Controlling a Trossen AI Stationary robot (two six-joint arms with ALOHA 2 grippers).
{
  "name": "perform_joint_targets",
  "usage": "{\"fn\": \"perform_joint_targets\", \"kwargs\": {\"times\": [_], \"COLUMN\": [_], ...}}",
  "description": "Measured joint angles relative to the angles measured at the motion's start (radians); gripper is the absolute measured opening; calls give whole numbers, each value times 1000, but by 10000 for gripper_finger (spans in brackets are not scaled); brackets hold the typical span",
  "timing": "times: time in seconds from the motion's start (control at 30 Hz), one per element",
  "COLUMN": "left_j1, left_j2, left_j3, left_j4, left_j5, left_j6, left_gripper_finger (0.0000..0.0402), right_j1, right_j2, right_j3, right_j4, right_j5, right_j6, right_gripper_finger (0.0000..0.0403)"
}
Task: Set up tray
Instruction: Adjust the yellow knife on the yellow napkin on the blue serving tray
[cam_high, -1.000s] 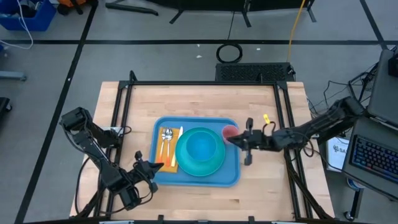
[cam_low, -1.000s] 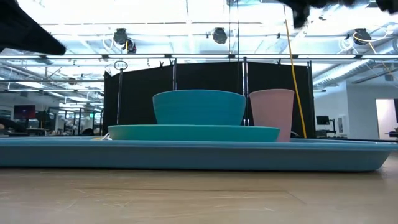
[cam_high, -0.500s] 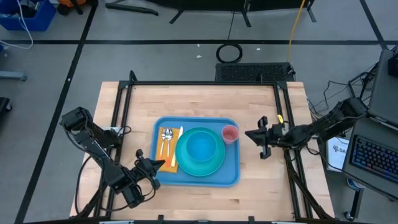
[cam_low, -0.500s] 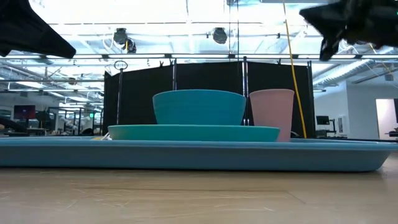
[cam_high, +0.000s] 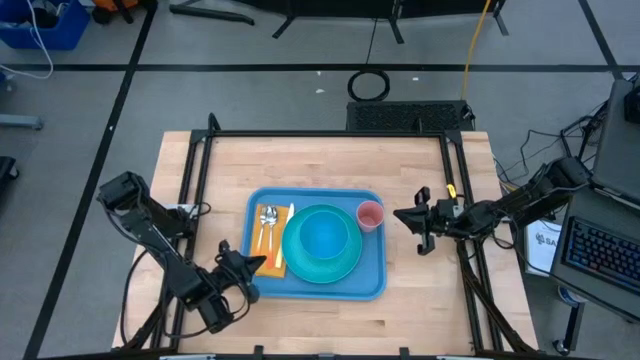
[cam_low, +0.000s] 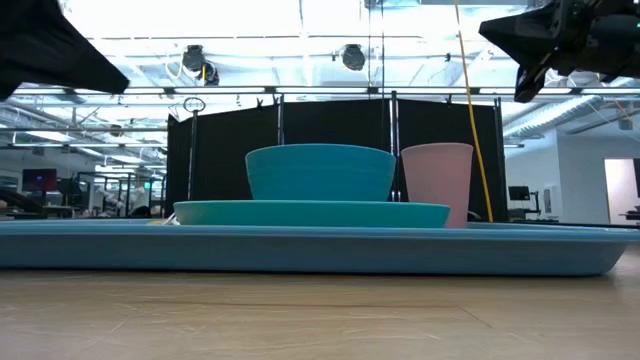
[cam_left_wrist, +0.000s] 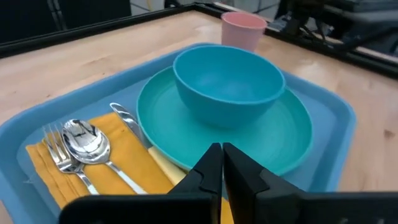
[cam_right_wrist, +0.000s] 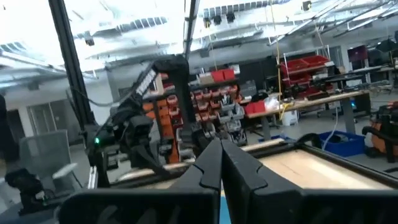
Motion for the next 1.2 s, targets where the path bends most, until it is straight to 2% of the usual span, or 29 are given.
{"fn": "perform_joint_targets", "kwargs": {"times": [0.13, 0.3, 0.37, 0.43, 0.53, 0.67, 0.77, 1.03, 1.2], "left_j1": [40, 89, 101, 108, 108, 100, 100, 131, 151], "left_j2": [0, 0, 0, 0, 0, -11, -18, -49, -51], "left_j3": [0, 0, 0, 0, 0, 0, 0, 0, 0], "left_j4": [26, 151, 201, 190, 155, 163, 174, 207, 227], "left_j5": [-3, -5, 27, 61, 60, 27, 6, 157, 183], "left_j6": [-9, -8, -8, 0, -26, -83, -65, -102, -102], "left_gripper_finger": [5, 32, 42, 50, 60, 59, 52, 31, 38], "right_j1": [0, 0, 0, 0, 0, 0, 0, 0, 0], "right_j2": [0, 0, 0, 0, 0, 0, 0, 0, 0], "right_j3": [-1, -1, -2, -2, -2, -2, -2, -3, -3], "right_j4": [-11, -11, -11, -11, -11, -11, -11, -11, -12], "right_j5": [0, 0, 0, 0, 0, 0, 0, 0, 0], "right_j6": [0, 0, 0, 0, 0, 0, 0, 0, 0], "right_gripper_finger": [0, 0, 0, 0, 0, 0, 0, 0, 0]}}
